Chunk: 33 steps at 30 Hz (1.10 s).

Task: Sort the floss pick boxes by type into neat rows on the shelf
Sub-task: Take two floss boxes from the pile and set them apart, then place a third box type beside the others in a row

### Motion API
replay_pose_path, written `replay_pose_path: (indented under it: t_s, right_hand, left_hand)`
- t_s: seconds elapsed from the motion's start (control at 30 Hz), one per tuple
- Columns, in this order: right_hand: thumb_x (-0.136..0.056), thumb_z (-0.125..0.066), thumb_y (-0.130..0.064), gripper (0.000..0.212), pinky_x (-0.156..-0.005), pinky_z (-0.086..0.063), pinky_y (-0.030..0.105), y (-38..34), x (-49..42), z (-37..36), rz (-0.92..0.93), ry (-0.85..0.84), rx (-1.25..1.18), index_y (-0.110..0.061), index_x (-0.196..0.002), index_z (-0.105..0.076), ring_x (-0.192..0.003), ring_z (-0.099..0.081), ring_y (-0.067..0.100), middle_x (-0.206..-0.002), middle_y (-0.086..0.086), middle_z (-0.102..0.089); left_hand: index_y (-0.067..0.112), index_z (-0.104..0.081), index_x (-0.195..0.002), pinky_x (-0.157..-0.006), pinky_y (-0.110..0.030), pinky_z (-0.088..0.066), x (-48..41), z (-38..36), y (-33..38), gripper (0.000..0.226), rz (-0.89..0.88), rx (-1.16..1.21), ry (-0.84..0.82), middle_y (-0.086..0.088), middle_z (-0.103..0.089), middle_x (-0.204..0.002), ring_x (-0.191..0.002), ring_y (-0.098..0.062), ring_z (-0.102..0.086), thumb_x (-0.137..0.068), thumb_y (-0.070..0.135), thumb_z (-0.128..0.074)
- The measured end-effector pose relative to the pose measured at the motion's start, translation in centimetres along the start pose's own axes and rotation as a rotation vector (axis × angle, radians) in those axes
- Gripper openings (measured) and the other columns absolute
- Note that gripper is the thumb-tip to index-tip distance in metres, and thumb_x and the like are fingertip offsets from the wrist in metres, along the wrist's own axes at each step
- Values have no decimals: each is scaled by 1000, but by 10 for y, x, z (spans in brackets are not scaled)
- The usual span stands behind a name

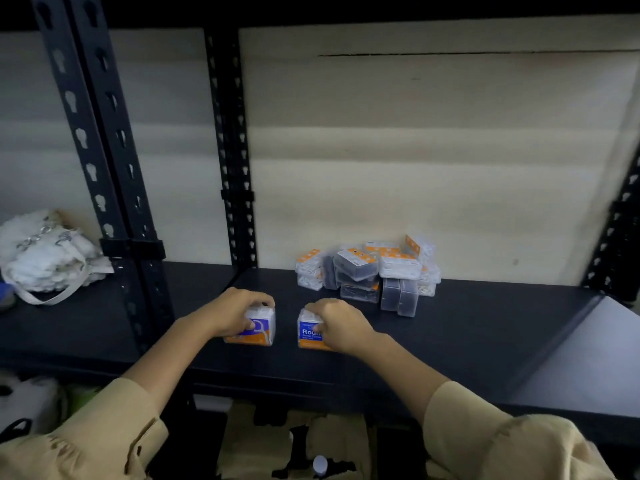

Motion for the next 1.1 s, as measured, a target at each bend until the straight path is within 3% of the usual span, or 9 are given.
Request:
replay_pose_path:
  t_s: [0.2, 0.4, 0.57, 0.73, 0.87, 1.0, 1.1]
  right_hand:
    - [-91, -54, -17, 49, -96, -46, 44, -4, -2, 0, 9, 7, 0, -15, -138, -41, -123, -48, 28, -135, 12, -50]
    - [-93, -52, -25, 48, -101, -42, 40, 0, 3, 4, 37, 41, -42, -14, -138, -42, -128, -44, 25, -141, 8, -47]
    - [-95, -47, -27, 40, -101, -41, 38, 34, 18, 24, -11, 230, -119, -15, -133, -49, -128, -44, 22, -138, 5, -51]
    - [-92, -49, -17, 28, -87, -47, 36, 92, 33, 41, -178, 417, -173, -14, -119, -59, -114, -52, 24, -120, 5, -61]
    - [-90, -49, -16, 29, -79, -47, 33, 129, 42, 42, -318, 454, -111, -14, -119, -55, -107, -54, 26, -118, 5, -55]
    - [-89, -53, -25, 38, -85, -47, 32, 153, 40, 33, -421, 447, -45, -17, -125, -46, -114, -48, 23, -125, 4, -48]
    - [-88, -56, -34, 46, -89, -47, 31, 166, 34, 25, -491, 427, -68, -19, -129, -40, -118, -44, 21, -129, 3, -42]
  left_hand:
    - [34, -56, -122, -88, -32, -51, 6, 1, -9, 47, 7, 23, 0, 1, -55, -128, -107, -14, -56, -86, 3, -59]
    - [31, -38, -142, -105, -25, -39, 2, 2, 7, 67, -25, 29, 7, 2, -48, -143, -132, -12, -45, -85, 7, -61]
    - [24, -55, -131, -100, -27, -46, -16, 12, 55, 45, -140, 131, 213, 1, -61, -129, -117, -11, -57, -88, 12, -59]
    - [21, -60, -124, -96, -37, -48, -51, 9, 115, 37, -248, 114, 285, -3, -65, -121, -111, -20, -59, -88, 15, -56]
    - [18, -50, -135, -104, -35, -41, -83, -5, 157, 45, -282, 72, 251, -3, -52, -138, -124, -23, -49, -90, 16, -54]
    - [20, -36, -143, -113, -38, -31, -120, -18, 186, 56, -298, -5, 211, -3, -34, -151, -140, -22, -30, -90, 20, -54]
    - [20, -27, -148, -113, -37, -29, -143, -18, 202, 64, -283, -144, 183, -6, -28, -153, -140, -26, -27, -90, 25, -55]
Point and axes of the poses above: each hand's wrist, its own x-axis away from the middle knuckle, its own z-axis out of the back of the hand, y = z × x, the point moved 5 cm from there along -x, towards the middle knuckle
